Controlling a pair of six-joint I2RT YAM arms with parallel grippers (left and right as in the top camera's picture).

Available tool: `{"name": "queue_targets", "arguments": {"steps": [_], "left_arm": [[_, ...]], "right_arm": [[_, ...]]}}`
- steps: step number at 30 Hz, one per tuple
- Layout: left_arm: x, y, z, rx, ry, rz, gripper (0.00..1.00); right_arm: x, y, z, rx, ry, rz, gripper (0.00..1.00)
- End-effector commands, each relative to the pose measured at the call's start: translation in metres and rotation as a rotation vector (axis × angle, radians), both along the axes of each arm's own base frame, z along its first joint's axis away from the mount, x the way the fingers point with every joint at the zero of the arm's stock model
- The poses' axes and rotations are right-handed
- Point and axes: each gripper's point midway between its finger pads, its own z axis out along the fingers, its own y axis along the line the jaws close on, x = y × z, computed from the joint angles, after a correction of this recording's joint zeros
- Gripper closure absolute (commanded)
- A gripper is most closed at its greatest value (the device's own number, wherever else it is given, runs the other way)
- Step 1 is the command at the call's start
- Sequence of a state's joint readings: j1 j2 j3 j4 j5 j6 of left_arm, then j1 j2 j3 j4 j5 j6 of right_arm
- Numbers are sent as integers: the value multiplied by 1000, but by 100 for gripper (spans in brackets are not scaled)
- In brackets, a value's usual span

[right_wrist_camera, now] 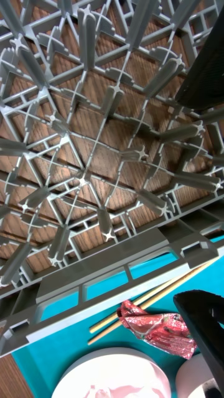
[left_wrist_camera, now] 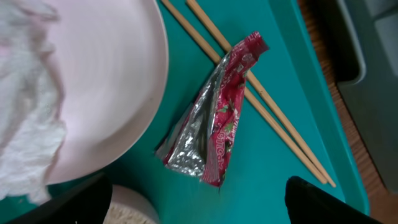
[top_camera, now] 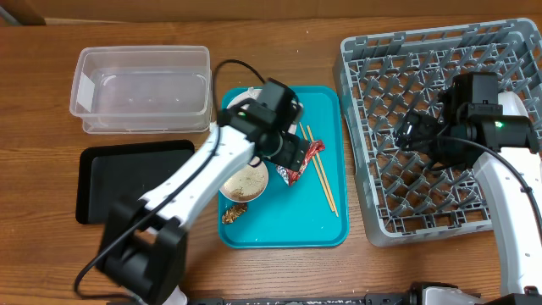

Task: Sort waste into correct bins and load items into the dishwasher
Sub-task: 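Grasp the red snack wrapper with the left gripper, then drop the red wrapper into the clear plastic bin with the left gripper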

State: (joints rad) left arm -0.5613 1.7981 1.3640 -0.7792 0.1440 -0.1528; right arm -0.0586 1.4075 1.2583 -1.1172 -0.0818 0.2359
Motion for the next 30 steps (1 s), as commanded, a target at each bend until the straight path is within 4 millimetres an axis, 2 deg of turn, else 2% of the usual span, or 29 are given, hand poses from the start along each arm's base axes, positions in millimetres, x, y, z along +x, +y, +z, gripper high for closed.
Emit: {"name": "queue_targets", "arguments": {"steps": [1,5,9,11,12,14,15,16,19,24,27,30], "left_arm": [[1,-12,-20,36,-1,-69,12],[-1,-19,-41,58,22,-87,23],[-6,-16,-61,89,71,-89,32],[-9,-14,-68,104,95,-90,45],[-11,-13,-70,109,104,-90,58],[-12,-12,-70,113,109,-90,91],[-12,-12,-67,110,105,-90,96],[-11,-13,-64,105,99,-85,96],[-6,-14,-46,88,77,-73,96],[9,-9,11,63,8,-44,96],[24,10,51,89,-68,9,96],[42,44,84,152,-161,103,96]], "right_arm": [[3,0,6,2,-21,-4,5],[3,0,6,2,-21,-4,5],[3,0,6,2,-21,-4,4],[3,0,6,2,-21,-4,4],[3,0,6,2,-21,-4,4],[2,0,6,2,-18,-4,4],[2,0,6,2,-18,-4,4],[2,0,6,2,-18,-4,4],[2,0,6,2,-18,-4,5],[2,0,6,1,-18,-4,4],[2,0,6,1,-18,-4,4],[3,0,6,1,-18,-4,4]]}}
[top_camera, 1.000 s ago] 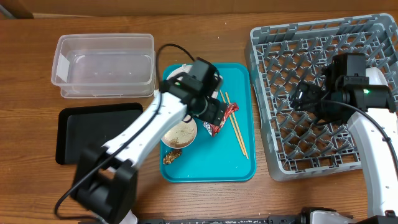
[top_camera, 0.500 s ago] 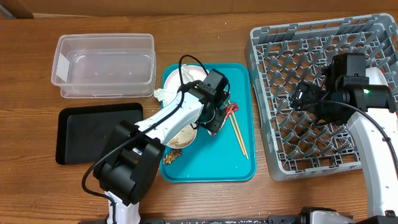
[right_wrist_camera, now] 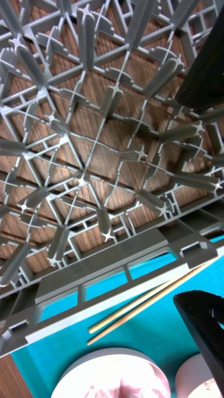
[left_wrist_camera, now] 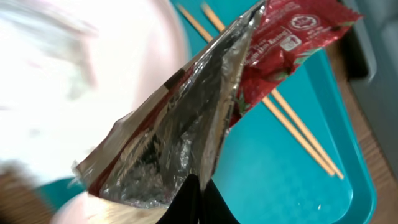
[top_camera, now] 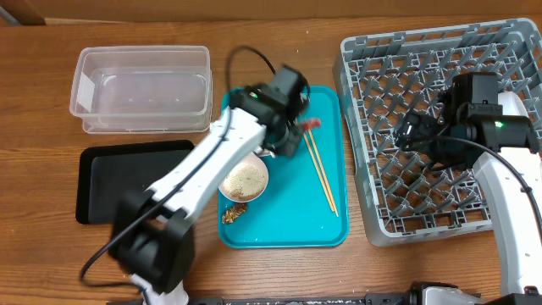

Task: Sort waste into correct bins and load items into the dishwasher
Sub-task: 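Drop the red wrapper into the clear plastic bin with the left gripper, then reach the left gripper to the tissue on the pink plate and grasp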

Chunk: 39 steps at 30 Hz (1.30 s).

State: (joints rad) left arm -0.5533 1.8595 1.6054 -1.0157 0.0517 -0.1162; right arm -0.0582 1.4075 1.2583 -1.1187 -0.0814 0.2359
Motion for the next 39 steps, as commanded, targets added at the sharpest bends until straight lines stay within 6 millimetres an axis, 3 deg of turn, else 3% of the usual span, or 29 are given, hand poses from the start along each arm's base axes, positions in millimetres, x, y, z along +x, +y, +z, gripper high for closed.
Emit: {"name": "queue_targets", "arguments": {"steps": [1,5,14,15,17,18,24,30,34,39], "left_arm": [[31,45,57,59,-188,126,96],[53,101,74,103,-252,275,96],[90,213,71,68,-269,630,95],[93,221,69,62,-269,651,92],[96,229,68,37,-264,669,64],[97,231,67,23,-260,674,59],[100,216,67,-87,-234,635,49],[89,160,66,-234,-148,505,47],[82,131,58,-202,-142,430,44],[76,110,32,-95,-169,385,37]], "right_arm": [[3,0,6,2,-20,-4,4],[3,0,6,2,-19,-4,4],[2,0,6,2,-15,-4,4],[1,0,5,3,-12,-4,4],[1,0,5,3,-12,-4,4],[1,0,5,3,-12,-4,4],[1,0,5,3,-11,-4,4],[1,0,5,3,-11,-4,4],[1,0,5,3,-12,-4,4],[1,0,5,3,-11,-4,4]]}}
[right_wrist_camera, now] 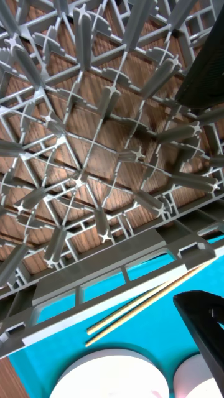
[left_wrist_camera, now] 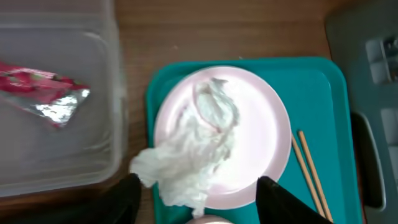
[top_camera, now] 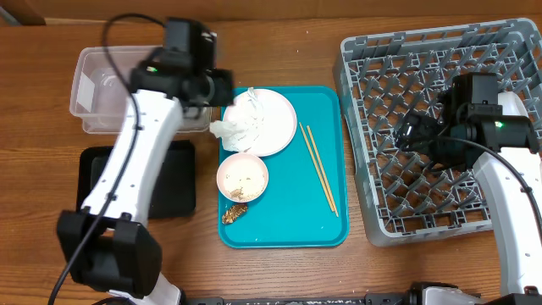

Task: Sort waste into correct bins and load items into the dishwasher
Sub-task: 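Reach the left gripper to the tissue on the pink plate and grasp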

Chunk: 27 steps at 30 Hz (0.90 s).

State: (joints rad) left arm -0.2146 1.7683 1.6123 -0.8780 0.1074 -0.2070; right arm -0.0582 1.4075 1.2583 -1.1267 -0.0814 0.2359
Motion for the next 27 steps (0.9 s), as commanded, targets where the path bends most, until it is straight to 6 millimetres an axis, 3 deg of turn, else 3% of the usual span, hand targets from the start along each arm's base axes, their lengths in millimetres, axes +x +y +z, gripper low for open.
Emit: {"name": "queue_targets", "arguments": {"steps": [1,6,11,14,15,20,22,24,27], "left_arm": [[-7,-9,-30,82,24,-14,37],[-16,-29,-71,106,84,-68,36],[-24,-32,-122,153,197,-85,36],[-27,-31,-146,169,251,-87,41],[-28,-30,-153,174,268,-88,48],[-28,-29,-159,187,276,-86,52],[-27,-27,-159,194,273,-83,66],[-28,-27,-159,195,275,-83,93],[-28,-27,-153,194,275,-83,96]], "right_arm": [[3,0,6,2,-19,-4,4],[3,0,6,2,-18,-4,4],[1,0,5,3,-12,-4,4],[0,0,5,3,-9,-4,4],[0,0,5,3,-9,-4,4],[1,0,5,3,-9,-4,4],[1,0,5,2,-9,-4,4],[1,0,5,2,-9,-4,4],[0,0,5,2,-9,-4,4]]}}
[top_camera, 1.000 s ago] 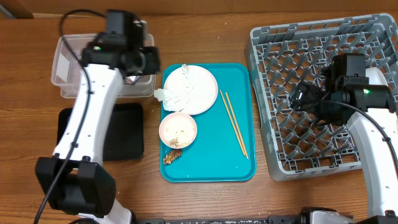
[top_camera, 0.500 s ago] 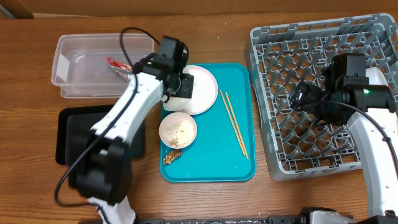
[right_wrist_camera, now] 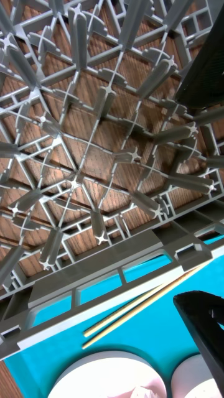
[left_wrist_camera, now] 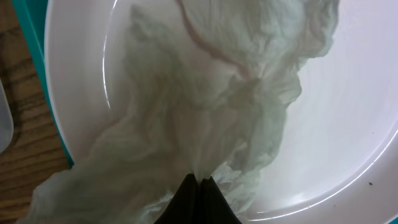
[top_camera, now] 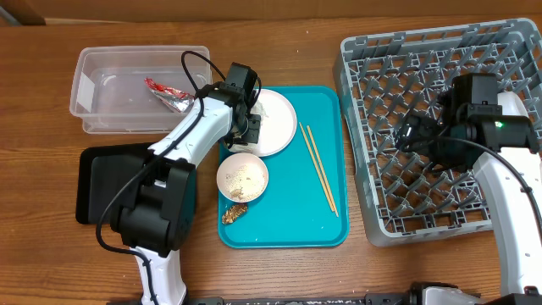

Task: Sort waste into correct bins and load items into the dishwasher
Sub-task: 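Reach the left gripper to the tissue on the pink plate and grasp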

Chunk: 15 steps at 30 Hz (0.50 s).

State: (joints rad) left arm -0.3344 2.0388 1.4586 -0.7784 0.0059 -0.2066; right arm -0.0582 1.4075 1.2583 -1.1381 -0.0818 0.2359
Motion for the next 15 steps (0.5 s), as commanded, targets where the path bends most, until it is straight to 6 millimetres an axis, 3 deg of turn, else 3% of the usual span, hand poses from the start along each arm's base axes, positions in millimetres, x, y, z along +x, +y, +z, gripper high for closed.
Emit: {"name": "queue_targets", "arguments": {"steps": [1,4,10,15], "left_arm": [[3,0,11,13,-14,-4,96],[11,-2,33,7,-33,-3,96],[37,-3,107,-35,-160,14,96],[60,23,159,-45,-284,81,96]], "right_arm": [[3,0,6,1,-20,-5,4],[3,0,6,1,-20,-4,4],[4,0,6,1,-22,-4,4],[3,0,6,1,-21,-4,4]]}}
